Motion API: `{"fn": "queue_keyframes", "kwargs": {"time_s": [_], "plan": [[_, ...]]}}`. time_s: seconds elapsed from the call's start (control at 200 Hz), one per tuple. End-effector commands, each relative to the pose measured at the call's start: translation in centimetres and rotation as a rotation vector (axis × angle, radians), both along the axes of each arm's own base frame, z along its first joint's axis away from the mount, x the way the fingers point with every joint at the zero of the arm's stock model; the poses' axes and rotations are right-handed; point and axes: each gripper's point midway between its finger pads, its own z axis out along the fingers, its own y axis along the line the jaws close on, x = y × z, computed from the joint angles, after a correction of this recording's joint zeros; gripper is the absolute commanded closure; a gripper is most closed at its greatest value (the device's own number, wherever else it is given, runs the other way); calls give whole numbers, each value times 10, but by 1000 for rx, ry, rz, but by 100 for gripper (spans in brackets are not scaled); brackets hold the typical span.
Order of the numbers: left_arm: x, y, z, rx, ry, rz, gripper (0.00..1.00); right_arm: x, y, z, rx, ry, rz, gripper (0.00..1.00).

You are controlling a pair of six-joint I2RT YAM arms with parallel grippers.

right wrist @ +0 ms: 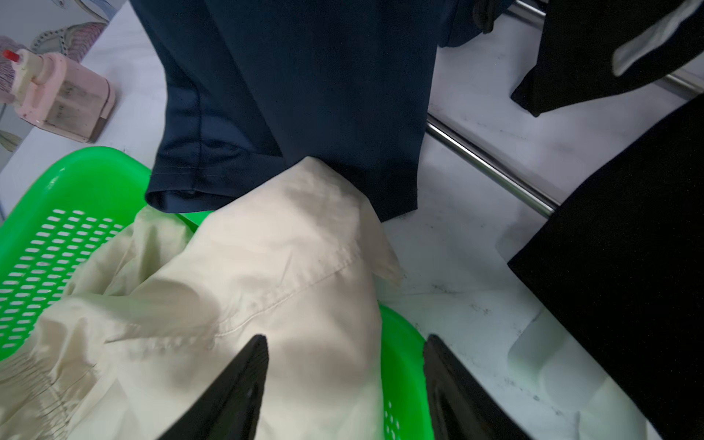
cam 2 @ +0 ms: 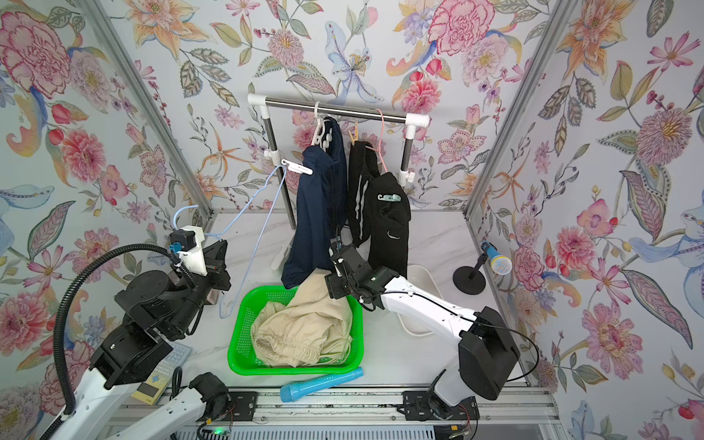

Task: Remove the clothespins securing shorts to the hanger
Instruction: Remove the shorts from the hanger.

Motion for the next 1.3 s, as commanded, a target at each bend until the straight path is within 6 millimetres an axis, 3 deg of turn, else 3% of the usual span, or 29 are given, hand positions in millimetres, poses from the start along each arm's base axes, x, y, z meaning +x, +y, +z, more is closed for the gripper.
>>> {"fn": "queue_keyframes", "kwargs": {"time_s": [0.0, 0.15, 0.28, 0.38, 0.585, 0.771, 0.956, 1.296], "plan": [[-3, 1, 3, 9, 4, -1, 100, 7, 13, 2, 30, 6, 40, 33], [-3, 2, -6, 32, 35, 1, 100, 8, 27, -6, 60, 29, 85, 32], [-4, 2, -11, 42, 59, 0, 100, 9, 37, -10, 79, 45, 120, 38], [-4, 2, -14, 46, 67, 0, 100, 8, 44, -9, 89, 49, 148, 49], [-2, 2, -19, 59, 82, 7, 100, -2, 51, 4, 109, 29, 192, 82], [2, -1, -24, 72, 100, 7, 100, -36, 54, 10, 94, 47, 246, 92], [4, -4, -25, 77, 106, -1, 100, -76, 44, -19, 34, 153, 218, 94], [7, -12, -23, 69, 104, -28, 100, -103, -3, -99, -116, 386, 50, 98]]}}
